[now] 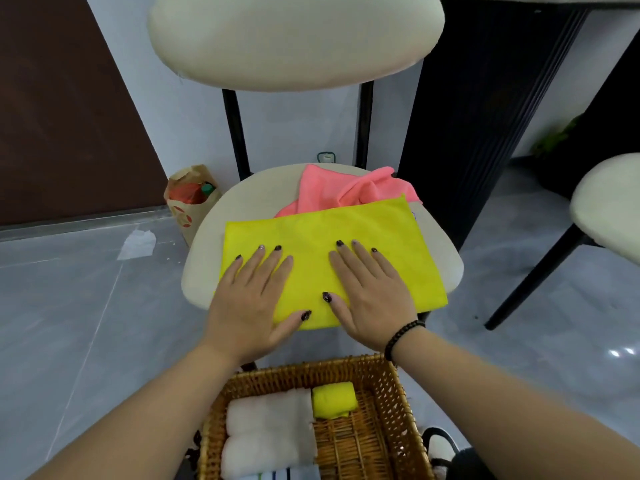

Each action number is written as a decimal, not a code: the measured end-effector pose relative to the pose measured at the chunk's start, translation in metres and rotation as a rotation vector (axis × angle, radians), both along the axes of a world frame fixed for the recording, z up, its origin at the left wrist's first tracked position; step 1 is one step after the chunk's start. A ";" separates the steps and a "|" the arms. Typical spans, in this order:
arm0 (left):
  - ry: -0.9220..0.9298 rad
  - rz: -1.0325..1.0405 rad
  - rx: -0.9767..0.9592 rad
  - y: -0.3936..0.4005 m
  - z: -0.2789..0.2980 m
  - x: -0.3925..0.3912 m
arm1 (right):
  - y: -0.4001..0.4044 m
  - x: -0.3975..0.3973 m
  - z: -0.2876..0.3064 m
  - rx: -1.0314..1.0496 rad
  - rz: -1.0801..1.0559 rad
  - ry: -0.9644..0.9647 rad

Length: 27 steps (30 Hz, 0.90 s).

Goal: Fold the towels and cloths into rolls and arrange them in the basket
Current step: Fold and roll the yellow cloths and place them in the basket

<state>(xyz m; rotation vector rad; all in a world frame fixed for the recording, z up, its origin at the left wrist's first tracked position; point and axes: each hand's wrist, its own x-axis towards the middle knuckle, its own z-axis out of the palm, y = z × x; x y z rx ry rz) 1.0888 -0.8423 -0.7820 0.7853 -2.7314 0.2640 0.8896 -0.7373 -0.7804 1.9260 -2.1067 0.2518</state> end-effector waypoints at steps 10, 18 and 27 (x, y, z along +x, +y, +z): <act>-0.062 -0.034 -0.080 -0.023 -0.005 0.023 | 0.030 -0.073 0.000 -0.018 -0.095 -0.155; -0.094 -0.092 -0.198 0.027 0.006 -0.002 | 0.039 -0.035 0.016 -0.025 0.187 -0.030; -0.167 -0.044 -0.235 0.042 -0.013 -0.031 | 0.035 -0.014 0.008 0.117 0.111 0.199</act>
